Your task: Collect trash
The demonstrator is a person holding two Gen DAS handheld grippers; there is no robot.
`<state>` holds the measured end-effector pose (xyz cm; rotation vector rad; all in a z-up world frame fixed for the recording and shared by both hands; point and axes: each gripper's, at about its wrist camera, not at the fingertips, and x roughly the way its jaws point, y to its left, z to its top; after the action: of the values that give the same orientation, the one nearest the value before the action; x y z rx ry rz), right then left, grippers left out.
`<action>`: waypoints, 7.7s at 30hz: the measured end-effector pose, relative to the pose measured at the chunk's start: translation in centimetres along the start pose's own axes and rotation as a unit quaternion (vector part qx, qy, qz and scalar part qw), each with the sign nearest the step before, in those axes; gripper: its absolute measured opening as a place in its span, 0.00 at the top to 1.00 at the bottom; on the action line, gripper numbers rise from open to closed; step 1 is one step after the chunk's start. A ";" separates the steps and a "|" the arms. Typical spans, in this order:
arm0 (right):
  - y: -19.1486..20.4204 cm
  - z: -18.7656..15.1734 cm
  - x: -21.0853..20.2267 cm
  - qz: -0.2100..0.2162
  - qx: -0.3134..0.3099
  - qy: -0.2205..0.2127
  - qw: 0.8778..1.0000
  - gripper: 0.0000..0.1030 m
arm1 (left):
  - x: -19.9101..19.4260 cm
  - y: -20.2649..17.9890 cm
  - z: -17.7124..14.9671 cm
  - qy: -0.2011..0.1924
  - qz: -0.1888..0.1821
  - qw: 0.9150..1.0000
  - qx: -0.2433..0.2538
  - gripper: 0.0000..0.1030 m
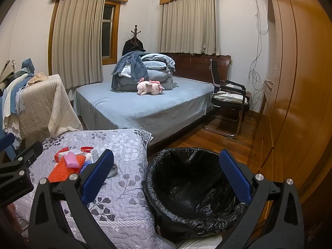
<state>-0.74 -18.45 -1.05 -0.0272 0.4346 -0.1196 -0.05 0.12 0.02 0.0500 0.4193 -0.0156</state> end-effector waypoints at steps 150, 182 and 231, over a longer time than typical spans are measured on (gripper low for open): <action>15.7 -8.1 16.8 0.198 -0.085 0.144 0.966 0.85 | 18.6 13.6 -14.1 0.196 0.040 0.979 -0.025 0.76; 4.0 -3.1 12.6 0.095 -0.013 0.076 0.992 0.85 | 14.5 0.8 -2.7 0.110 -0.151 0.982 0.002 0.89; 1.7 -5.6 15.5 0.063 0.040 0.084 0.994 0.07 | 16.4 6.3 -5.9 0.112 -0.047 0.993 -0.003 0.12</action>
<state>10.99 -18.66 -12.71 0.0900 0.5975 -0.0141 12.66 6.62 -11.77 0.0264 0.6461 -0.1026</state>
